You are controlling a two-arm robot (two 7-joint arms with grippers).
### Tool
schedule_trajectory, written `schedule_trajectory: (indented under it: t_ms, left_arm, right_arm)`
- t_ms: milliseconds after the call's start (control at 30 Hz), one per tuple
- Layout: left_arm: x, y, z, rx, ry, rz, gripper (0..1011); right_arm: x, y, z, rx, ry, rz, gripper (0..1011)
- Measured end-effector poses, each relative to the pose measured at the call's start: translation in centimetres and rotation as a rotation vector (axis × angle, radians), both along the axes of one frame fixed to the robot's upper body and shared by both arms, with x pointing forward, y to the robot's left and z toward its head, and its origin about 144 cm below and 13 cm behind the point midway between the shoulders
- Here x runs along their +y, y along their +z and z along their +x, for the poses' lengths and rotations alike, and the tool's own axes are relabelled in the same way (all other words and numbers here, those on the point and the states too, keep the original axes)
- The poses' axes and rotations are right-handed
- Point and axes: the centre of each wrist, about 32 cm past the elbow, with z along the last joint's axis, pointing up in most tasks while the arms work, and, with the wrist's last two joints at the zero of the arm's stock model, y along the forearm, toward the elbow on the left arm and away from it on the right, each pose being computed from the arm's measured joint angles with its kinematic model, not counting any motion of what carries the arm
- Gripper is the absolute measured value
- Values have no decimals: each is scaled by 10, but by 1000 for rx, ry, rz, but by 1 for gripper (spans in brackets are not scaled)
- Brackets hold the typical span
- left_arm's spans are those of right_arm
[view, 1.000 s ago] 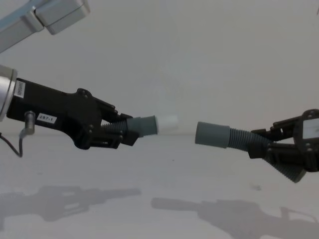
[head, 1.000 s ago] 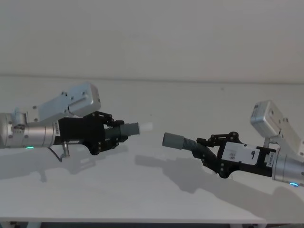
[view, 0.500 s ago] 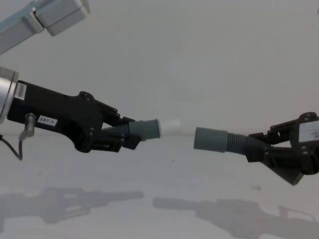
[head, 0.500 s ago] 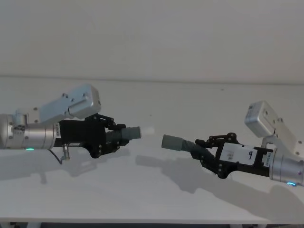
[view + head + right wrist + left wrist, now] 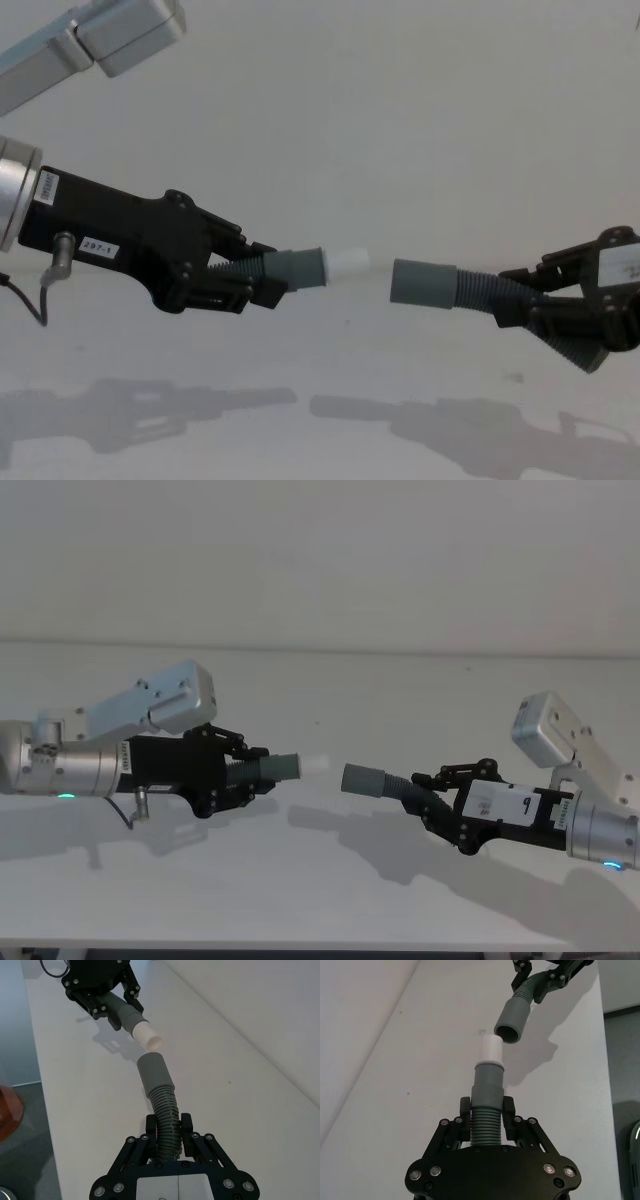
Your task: Use both hands to pick up one end of the pipe from the table, align the ends, and insert them.
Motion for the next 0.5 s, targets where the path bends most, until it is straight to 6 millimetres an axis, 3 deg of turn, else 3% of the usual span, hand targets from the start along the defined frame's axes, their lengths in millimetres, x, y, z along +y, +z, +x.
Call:
schedule_trajectory:
  t_ms: [500]
  left_arm:
    - [-5, -2, 2, 14, -9, 7, 364]
  right_arm:
    - [0, 1, 0, 2, -2, -6, 289]
